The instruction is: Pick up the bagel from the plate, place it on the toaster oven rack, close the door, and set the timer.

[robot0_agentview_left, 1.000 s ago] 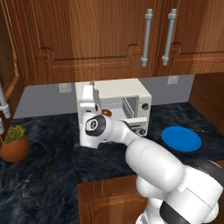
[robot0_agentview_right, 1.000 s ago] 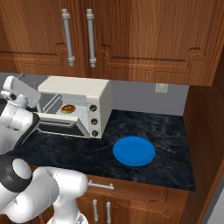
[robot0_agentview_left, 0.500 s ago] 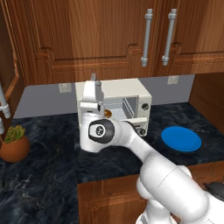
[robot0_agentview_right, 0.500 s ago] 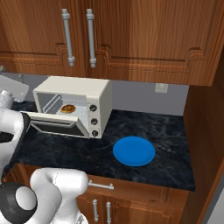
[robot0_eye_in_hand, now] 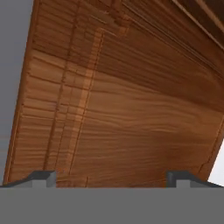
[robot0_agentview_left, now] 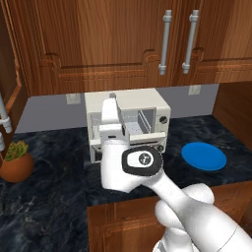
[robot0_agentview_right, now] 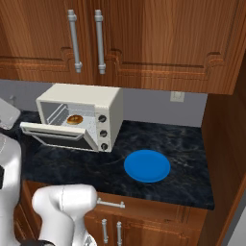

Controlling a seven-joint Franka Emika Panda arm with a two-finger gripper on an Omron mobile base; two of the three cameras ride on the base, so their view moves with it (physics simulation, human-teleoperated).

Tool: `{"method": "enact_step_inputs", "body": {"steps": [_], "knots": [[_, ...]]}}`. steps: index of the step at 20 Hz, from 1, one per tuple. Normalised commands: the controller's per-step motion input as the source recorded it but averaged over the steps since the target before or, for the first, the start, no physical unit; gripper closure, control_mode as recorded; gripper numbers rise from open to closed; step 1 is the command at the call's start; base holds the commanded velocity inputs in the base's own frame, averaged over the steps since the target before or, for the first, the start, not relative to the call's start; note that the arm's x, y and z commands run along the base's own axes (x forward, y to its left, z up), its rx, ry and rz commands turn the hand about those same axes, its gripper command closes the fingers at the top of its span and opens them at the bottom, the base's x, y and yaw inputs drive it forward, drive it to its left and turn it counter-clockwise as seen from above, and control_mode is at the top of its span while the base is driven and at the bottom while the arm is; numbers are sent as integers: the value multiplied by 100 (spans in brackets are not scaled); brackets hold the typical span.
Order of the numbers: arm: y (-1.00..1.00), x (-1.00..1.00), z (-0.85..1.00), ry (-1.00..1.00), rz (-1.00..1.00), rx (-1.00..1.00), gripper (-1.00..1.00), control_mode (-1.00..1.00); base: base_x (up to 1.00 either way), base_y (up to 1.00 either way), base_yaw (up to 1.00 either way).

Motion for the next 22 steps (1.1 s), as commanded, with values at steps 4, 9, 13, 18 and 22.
{"method": "enact_step_inputs", "body": {"steps": [4,9,13,18,22], "knots": [[0,-19,-22,49,1,0,-100,-100,0,0,0],[1,0,-46,48,0,-1,-100,-100,0,0,0],[12,0,-84,35,0,-7,-100,-100,0,0,0],[16,-2,-77,22,0,-8,-100,-100,0,0,0],[14,0,-42,9,0,-6,-100,-100,0,0,0]]}}
